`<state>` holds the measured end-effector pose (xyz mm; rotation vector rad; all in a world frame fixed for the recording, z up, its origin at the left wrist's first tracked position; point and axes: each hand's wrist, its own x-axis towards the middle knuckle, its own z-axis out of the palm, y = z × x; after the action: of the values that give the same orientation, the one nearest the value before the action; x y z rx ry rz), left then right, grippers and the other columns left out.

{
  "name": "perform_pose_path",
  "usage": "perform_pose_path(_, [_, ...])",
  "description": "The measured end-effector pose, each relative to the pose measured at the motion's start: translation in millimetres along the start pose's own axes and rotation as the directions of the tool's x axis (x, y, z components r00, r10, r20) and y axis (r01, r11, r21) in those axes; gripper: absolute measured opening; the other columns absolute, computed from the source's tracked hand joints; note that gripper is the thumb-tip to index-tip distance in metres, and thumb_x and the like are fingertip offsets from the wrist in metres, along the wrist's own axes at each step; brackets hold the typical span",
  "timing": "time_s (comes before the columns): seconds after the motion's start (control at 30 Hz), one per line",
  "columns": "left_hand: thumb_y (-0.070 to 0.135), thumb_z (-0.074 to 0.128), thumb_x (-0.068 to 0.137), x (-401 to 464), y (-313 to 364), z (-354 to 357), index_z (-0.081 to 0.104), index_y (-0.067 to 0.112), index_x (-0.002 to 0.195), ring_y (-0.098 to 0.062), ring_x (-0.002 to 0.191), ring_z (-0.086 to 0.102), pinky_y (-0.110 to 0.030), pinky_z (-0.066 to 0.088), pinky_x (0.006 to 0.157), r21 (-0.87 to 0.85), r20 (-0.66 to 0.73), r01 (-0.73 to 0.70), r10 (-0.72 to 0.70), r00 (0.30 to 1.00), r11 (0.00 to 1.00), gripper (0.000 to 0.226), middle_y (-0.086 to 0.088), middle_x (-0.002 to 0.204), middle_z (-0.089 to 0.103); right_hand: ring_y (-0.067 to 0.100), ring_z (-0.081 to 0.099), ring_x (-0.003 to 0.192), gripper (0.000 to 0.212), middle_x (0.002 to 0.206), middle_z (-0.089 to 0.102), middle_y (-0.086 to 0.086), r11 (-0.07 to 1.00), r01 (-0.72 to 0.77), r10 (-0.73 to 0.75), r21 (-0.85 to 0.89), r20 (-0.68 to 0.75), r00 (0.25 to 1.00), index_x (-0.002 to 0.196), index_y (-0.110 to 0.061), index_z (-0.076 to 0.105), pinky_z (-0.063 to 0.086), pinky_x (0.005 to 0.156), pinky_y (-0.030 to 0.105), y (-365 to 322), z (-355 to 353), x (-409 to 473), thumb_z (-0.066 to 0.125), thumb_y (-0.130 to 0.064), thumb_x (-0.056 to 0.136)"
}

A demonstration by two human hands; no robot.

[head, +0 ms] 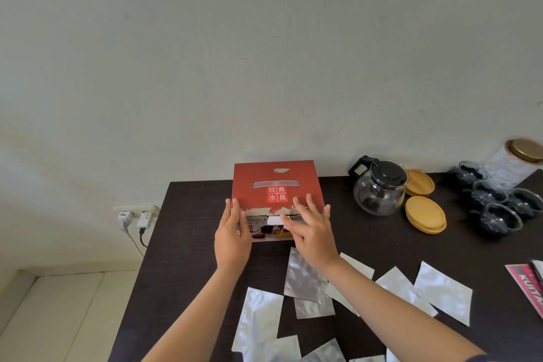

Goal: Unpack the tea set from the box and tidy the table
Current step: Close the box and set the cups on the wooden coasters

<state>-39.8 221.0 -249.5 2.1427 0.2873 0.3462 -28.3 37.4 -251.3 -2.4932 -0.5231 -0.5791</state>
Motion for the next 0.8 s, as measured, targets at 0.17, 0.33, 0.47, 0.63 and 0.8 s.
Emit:
perform_pose_path(0.17, [0.028,0.045,0.098,-0.9,1.7,-0.8,0.038,0.02,0.143,-0.02,0.133,0.043,-0.04,0.049,0.098,0.0,-0.002,0.003,-0.003,1.0,1.0,0.046,-0.001,0.152,0.033,0.051,0.047,0.123,0.038,0.125,0.062,0.019,1.0,0.002,-0.002,0.019,-0.01,1.0,0.106,-0.025,0.073,0.017,0.095,0.071,0.2,0.4,-1.0,0.078,-0.006,0.074])
perform_pose_path(0.33, [0.028,0.045,0.098,-1.5,2.9,-0.8,0.037,0.02,0.144,-0.019,0.131,0.044,-0.039,0.049,0.098,-0.007,0.001,0.0,0.0,1.0,1.0,0.046,-0.001,0.152,0.033,0.047,0.05,0.121,0.034,0.121,0.065,0.016,0.998,-0.045,0.047,0.037,-0.052,0.998,0.103,-0.024,0.075,0.018,0.097,0.07,0.4,4.2,-0.1,0.078,-0.007,0.073])
perform_pose_path(0.47, [0.029,0.045,0.098,-1.4,2.9,-1.2,0.038,0.02,0.143,-0.02,0.129,0.046,-0.041,0.05,0.097,-0.002,0.003,0.009,-0.009,1.0,1.0,0.047,-0.001,0.152,0.033,0.037,0.053,0.123,0.035,0.121,0.066,0.013,0.984,-0.16,0.167,0.079,-0.095,0.981,0.109,-0.017,0.072,0.03,0.097,0.074,-2.6,5.0,3.2,0.078,-0.012,0.075])
perform_pose_path(0.63, [0.029,0.046,0.098,-1.3,3.5,-3.0,0.038,0.019,0.143,-0.02,0.13,0.046,-0.04,0.05,0.097,-0.013,0.008,0.003,-0.003,1.0,1.0,0.047,-0.001,0.151,0.034,0.027,0.029,0.139,0.072,0.149,0.037,0.017,0.939,-0.284,0.309,0.195,-0.11,0.945,0.14,-0.011,0.046,0.034,0.105,0.062,1.7,0.9,4.9,0.075,-0.036,0.078])
perform_pose_path(0.8, [0.028,0.048,0.097,-2.6,4.6,-5.8,0.04,0.021,0.142,-0.017,0.131,0.044,-0.037,0.05,0.097,-0.075,0.01,0.018,-0.018,1.0,0.997,0.046,0.0,0.151,0.035,0.022,0.012,0.147,0.11,0.159,0.013,0.007,0.763,-0.526,0.531,0.375,0.101,0.841,0.152,-0.015,0.005,0.024,0.115,0.037,-4.2,-8.0,6.0,0.073,-0.051,0.074])
